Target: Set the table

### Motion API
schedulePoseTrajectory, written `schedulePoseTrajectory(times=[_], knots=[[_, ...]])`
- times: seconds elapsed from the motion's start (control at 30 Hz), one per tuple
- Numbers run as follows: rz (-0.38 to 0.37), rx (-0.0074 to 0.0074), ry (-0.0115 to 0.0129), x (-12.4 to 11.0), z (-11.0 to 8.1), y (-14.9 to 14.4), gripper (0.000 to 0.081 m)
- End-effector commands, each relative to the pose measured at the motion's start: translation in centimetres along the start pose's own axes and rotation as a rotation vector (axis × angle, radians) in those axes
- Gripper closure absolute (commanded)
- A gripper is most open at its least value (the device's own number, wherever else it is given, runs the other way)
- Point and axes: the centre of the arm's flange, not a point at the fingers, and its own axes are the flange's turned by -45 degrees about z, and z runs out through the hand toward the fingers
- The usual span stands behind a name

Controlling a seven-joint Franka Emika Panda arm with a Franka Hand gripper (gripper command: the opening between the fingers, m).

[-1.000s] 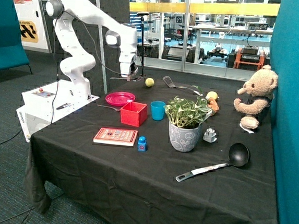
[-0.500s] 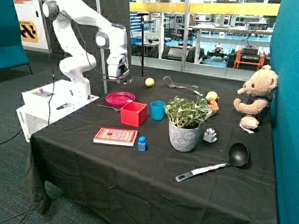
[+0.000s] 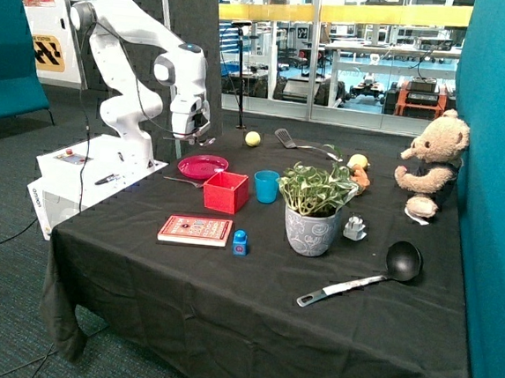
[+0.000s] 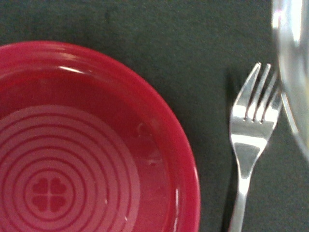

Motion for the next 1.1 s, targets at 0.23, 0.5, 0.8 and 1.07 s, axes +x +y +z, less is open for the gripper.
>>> schedulePoseTrajectory(times=[0.23, 0.5, 0.8, 1.07], knots=[[0.035, -0.0024, 0.0042, -1.8, 2.1, 2.3, 0.0808], [0.076, -0.0023, 0.0043, -2.8, 3.0, 3.0, 0.0808], [0.096, -0.0023, 0.0043, -4.1, 4.3, 4.1, 0.0808], [0.102, -0.0022, 0.0043, -4.7, 5.2, 4.7, 0.0808]])
